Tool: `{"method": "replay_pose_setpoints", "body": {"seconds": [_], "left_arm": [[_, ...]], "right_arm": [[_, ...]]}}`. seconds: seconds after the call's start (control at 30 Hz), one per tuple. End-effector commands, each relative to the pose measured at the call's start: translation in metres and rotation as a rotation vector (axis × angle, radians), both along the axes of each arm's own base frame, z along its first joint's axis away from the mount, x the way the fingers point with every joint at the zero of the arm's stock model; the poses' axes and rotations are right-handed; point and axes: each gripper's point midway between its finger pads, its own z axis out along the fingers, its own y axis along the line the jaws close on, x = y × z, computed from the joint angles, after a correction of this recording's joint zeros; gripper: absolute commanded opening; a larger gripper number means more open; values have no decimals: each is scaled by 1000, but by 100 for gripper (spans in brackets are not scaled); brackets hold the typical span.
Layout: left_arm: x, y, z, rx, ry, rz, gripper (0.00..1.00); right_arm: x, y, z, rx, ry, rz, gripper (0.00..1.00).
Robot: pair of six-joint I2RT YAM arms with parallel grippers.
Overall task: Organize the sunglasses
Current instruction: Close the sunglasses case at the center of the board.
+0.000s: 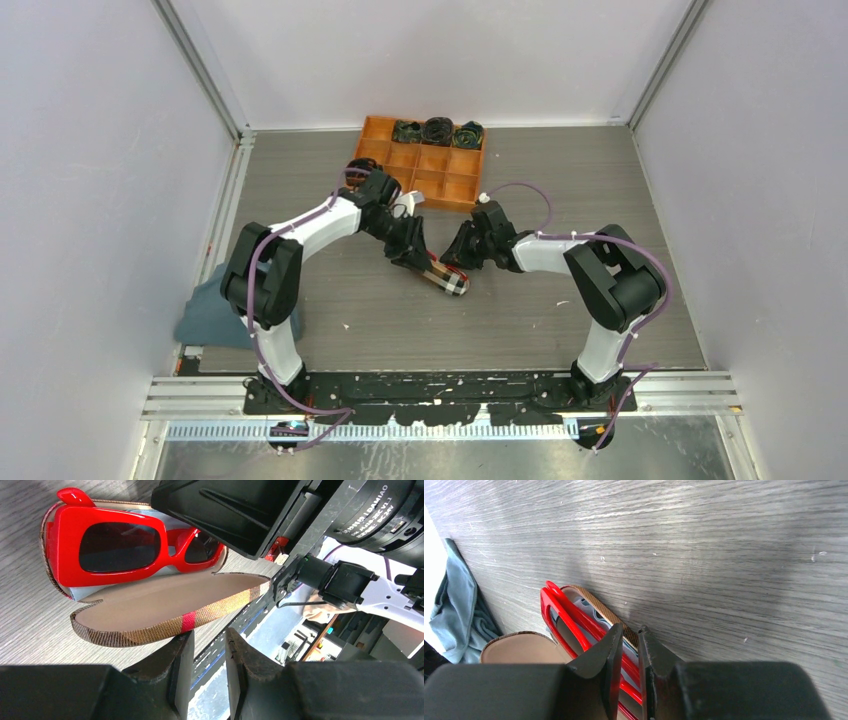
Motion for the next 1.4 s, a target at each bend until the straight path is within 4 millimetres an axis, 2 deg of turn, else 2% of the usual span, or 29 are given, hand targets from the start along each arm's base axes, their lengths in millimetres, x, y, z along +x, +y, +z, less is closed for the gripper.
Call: {"method": "replay_pose_setpoints", "body": {"seconds": [0.0,0.33,0.57,0.87,1.0,1.17,1.27,1.37], "left_arm": [[18,-10,11,-33,-72,25,31],[30,-16,-3,-16,-54,25,30],[28,-15,-20,7,-20,10,30],[25,-14,-27,14,-5,0,30],[24,-14,-21,5,-14,-2,30],[24,-13,8,-11,-75,-2,30],[22,-6,26,7,-133,10,31],[20,7,30,67,-176,46,36]], "right_arm": [[-18,4,1,-16,28,43,24],[-28,2,-2,-20,30,47,23],[-39,-6,-3,-19,40,36,23],[-40,-13,11,-23,6,14,23],[-37,-18,23,-48,-24,6,23],[-34,-33,38,-114,-78,-17,27],[-33,-48,46,-176,-109,-42,34],[-31,-70,50,-270,-145,-87,45]]}}
